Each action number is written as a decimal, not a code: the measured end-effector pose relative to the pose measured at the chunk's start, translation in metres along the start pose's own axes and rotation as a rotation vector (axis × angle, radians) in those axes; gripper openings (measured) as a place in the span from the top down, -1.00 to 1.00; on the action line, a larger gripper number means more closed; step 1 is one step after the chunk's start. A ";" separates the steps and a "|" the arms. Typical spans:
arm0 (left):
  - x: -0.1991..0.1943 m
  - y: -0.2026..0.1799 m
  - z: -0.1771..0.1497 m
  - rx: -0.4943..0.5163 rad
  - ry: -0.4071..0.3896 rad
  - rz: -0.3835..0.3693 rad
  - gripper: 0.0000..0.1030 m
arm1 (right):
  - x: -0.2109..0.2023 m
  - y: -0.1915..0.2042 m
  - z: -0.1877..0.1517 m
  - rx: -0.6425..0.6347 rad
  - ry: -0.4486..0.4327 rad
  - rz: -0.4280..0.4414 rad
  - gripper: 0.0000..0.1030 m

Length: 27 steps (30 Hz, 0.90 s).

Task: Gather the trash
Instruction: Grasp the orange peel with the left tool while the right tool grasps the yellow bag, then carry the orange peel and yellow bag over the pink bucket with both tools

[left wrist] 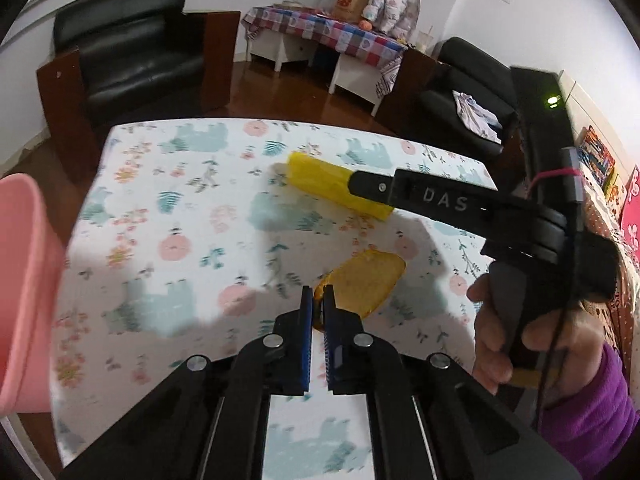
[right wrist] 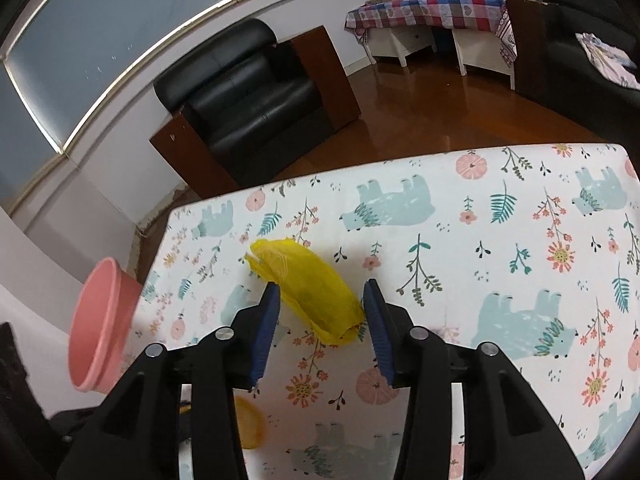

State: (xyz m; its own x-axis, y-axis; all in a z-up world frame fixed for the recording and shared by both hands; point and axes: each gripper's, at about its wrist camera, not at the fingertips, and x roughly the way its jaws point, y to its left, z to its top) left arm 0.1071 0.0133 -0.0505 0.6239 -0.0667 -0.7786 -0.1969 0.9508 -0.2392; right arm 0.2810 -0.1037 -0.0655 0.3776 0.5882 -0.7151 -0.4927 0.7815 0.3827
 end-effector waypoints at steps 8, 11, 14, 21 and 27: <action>-0.028 0.019 -0.007 -0.009 -0.045 0.018 0.92 | 0.004 0.013 -0.007 -0.056 -0.010 -0.043 0.45; -0.040 0.032 -0.011 -0.032 -0.056 0.021 0.92 | 0.000 0.016 -0.013 -0.058 -0.011 -0.048 0.69; -0.045 0.039 -0.012 -0.051 -0.065 0.022 0.92 | -0.007 0.021 -0.021 -0.066 -0.019 -0.052 0.76; -0.069 0.058 -0.020 -0.092 -0.112 0.035 0.92 | -0.043 0.043 -0.041 -0.051 -0.077 -0.020 0.79; -0.093 0.081 -0.030 -0.142 -0.153 0.070 0.92 | -0.069 0.083 -0.057 -0.076 -0.113 0.026 0.79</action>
State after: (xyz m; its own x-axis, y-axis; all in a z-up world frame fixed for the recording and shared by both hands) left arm 0.0105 0.0872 -0.0142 0.7102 0.0550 -0.7019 -0.3416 0.8986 -0.2752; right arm 0.1691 -0.0909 -0.0179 0.4478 0.6307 -0.6338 -0.5599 0.7505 0.3512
